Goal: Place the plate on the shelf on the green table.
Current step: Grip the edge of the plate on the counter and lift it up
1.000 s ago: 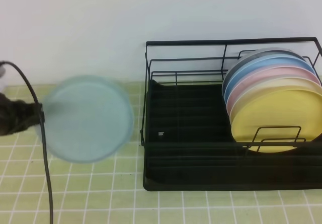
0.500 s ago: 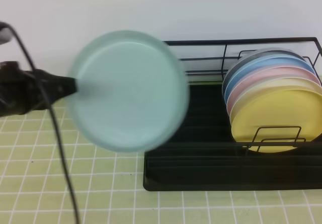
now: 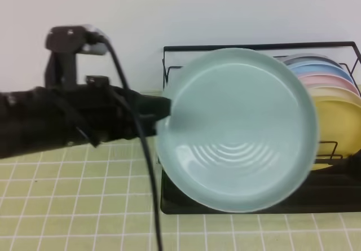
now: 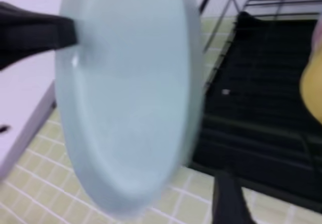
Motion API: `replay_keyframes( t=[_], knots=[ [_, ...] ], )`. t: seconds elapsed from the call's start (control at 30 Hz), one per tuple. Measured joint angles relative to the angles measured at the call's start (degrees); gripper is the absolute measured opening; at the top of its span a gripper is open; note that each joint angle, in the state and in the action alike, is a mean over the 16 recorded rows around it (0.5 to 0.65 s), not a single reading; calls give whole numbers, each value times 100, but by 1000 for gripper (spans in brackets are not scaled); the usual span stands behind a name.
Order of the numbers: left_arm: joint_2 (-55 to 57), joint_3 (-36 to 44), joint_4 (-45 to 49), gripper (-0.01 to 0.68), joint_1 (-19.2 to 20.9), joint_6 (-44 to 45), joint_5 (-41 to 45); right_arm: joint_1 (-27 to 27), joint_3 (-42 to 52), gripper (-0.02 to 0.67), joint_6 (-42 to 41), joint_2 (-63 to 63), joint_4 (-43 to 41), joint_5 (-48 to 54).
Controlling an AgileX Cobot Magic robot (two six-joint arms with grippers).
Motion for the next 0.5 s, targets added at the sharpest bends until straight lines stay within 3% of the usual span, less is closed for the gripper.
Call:
replay_keyframes(
  t=[0.2, 0.5],
  knots=[
    [4, 0, 3, 0, -425, -43, -195, 0, 0, 390, -992, 685, 1125, 43],
    [11, 0, 10, 0, -541, -94, -244, 0, -31, 391, -1797, 1112, 2086, -84]
  ],
)
